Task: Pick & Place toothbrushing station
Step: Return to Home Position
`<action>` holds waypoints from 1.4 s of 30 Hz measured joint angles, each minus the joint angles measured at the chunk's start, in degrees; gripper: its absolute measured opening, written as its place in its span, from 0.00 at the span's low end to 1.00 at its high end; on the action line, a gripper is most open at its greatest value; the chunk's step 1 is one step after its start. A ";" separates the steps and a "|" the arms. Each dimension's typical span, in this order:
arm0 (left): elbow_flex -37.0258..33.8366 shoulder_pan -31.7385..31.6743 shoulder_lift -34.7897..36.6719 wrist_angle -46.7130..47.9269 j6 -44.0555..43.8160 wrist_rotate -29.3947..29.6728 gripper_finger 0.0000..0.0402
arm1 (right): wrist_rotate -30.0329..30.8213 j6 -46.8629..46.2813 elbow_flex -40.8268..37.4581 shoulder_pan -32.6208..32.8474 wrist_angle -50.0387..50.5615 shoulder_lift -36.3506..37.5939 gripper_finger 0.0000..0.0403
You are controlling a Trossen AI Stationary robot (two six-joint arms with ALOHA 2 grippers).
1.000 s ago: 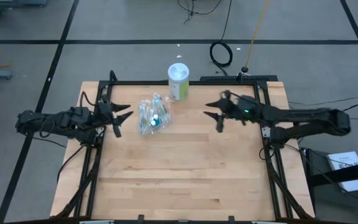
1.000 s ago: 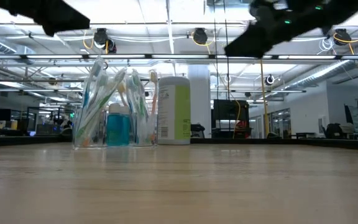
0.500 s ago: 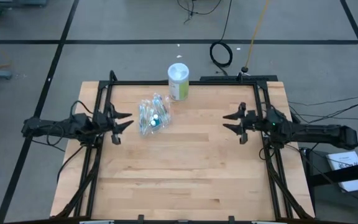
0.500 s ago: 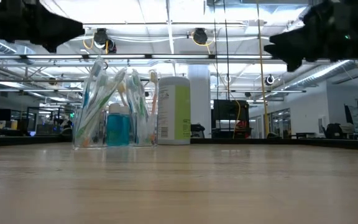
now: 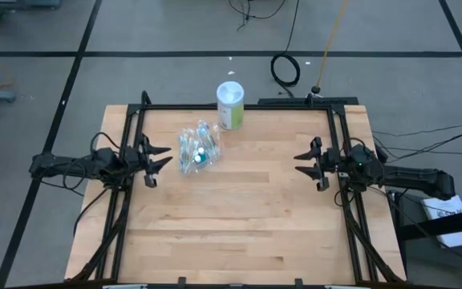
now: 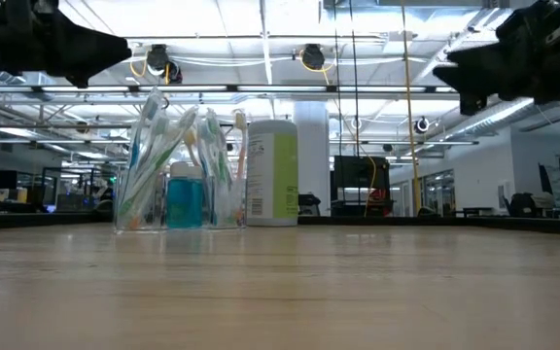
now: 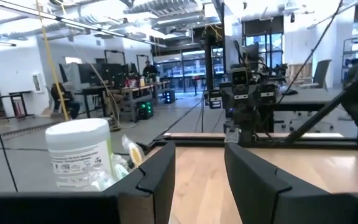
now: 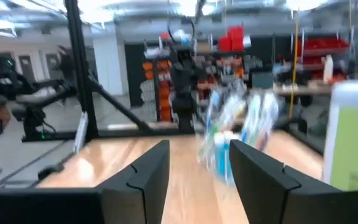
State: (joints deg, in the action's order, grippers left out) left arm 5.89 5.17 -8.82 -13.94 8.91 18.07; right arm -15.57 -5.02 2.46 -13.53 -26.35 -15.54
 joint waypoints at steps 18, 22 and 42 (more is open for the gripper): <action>-4.33 0.04 0.00 -6.13 -0.54 -4.20 0.36 | 0.26 0.12 -0.17 -1.15 16.05 13.58 0.40; -4.38 0.05 -0.08 -5.28 -1.16 -6.62 0.36 | 0.31 -0.15 -0.17 -1.12 16.06 13.68 0.40; -5.05 0.07 -0.18 6.37 -6.01 -6.46 0.36 | 0.39 -0.30 -0.20 -1.12 17.62 13.65 0.40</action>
State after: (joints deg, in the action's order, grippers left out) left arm 0.84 5.23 -8.99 -7.57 2.89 11.61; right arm -15.18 -5.32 2.26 -14.66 -8.73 -1.89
